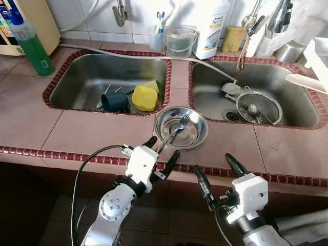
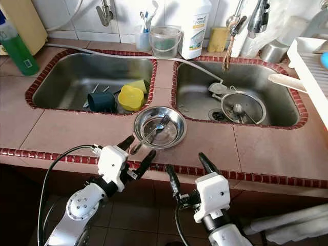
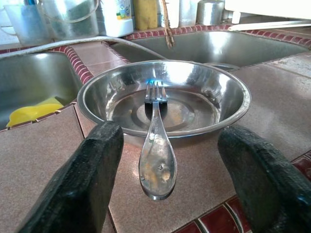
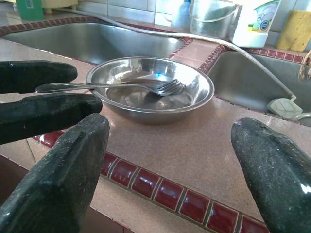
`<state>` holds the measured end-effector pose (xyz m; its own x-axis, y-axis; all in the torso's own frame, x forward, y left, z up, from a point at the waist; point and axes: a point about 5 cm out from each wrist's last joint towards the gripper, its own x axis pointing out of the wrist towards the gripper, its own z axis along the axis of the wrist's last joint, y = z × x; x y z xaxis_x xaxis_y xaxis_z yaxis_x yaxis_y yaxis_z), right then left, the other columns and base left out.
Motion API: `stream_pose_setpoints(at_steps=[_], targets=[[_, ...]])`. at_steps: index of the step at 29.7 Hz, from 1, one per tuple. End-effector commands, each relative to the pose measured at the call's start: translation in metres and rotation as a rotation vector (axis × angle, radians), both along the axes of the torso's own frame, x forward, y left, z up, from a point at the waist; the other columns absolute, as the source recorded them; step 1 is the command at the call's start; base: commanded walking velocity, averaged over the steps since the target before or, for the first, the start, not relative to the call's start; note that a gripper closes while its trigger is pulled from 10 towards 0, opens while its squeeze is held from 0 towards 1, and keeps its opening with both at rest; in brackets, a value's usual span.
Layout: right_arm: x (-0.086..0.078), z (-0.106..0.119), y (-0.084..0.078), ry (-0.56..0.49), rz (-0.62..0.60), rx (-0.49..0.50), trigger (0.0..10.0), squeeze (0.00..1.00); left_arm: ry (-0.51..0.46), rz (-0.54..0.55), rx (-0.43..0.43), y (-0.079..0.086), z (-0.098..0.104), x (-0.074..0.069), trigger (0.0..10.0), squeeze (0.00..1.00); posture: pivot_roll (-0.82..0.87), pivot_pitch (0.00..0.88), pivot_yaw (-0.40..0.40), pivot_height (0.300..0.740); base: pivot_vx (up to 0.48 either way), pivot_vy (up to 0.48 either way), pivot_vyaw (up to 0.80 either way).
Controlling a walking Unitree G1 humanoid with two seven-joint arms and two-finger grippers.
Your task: Kitchen organization
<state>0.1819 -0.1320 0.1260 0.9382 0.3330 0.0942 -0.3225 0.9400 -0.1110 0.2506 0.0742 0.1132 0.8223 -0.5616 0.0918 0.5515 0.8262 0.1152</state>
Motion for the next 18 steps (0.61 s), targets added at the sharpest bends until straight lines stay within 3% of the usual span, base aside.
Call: stream_pose_setpoints(at_steps=[1, 18], targets=[[-0.0025, 0.0017, 0.0012, 0.001, -0.002, -0.002, 10.0, 0.00, 0.001, -0.003, 0.000, -0.0002, -0.0018, -0.0003, 0.0, 0.00, -0.25, 0.171, 0.003, 0.740, 0.000, 0.000, 0.00], [-0.0039, 0.0023, 0.0013, -0.001, 0.002, 0.004, 10.0, 0.00, 0.003, -0.003, 0.000, -0.0004, -0.0009, 0.0002, 0.0, 0.00, -0.25, 0.173, 0.005, 0.740, 0.000, 0.000, 0.00]])
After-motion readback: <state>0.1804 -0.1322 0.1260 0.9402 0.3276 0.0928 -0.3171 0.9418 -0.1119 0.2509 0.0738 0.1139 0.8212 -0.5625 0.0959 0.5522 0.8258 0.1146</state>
